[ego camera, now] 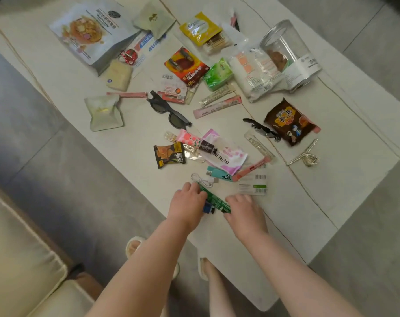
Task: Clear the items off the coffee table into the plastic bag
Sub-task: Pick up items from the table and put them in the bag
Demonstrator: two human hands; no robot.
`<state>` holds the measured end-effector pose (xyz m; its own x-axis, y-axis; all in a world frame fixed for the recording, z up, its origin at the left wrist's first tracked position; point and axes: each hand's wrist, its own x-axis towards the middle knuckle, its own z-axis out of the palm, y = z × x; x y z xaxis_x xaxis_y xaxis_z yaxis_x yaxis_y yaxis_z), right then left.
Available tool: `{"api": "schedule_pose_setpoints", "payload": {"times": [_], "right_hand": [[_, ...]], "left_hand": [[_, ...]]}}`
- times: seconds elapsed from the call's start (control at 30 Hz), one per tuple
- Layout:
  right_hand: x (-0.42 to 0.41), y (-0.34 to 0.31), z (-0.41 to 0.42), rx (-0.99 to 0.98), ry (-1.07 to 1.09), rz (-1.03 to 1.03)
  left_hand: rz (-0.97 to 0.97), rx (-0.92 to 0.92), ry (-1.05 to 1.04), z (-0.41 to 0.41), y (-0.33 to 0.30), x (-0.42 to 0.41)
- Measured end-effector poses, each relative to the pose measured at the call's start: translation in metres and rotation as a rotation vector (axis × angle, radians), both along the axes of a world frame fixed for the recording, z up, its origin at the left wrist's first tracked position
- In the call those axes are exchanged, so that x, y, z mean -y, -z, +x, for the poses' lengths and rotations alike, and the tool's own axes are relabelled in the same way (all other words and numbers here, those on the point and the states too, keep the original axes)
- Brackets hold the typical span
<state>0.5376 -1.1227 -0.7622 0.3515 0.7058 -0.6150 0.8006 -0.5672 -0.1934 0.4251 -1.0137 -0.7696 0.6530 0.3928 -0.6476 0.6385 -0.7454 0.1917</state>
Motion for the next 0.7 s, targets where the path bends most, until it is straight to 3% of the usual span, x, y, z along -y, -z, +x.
{"api": "schedule_pose_setpoints", "payload": {"times": [0.3,0.53,0.7], "right_hand": [[-0.008,0.026,-0.014,0.137,-0.098,0.052],[-0.027,-0.009,0.010,0.074,-0.047,0.001],[-0.043,-0.034,0.034,0.010,0.039,0.017]], "left_hand": [[0.075,0.026,0.269,-0.008,0.014,-0.005],[-0.025,0.061,0.018,0.001,-0.015,-0.036],[-0.047,0.116,-0.303,0.006,-0.031,-0.071]]}}
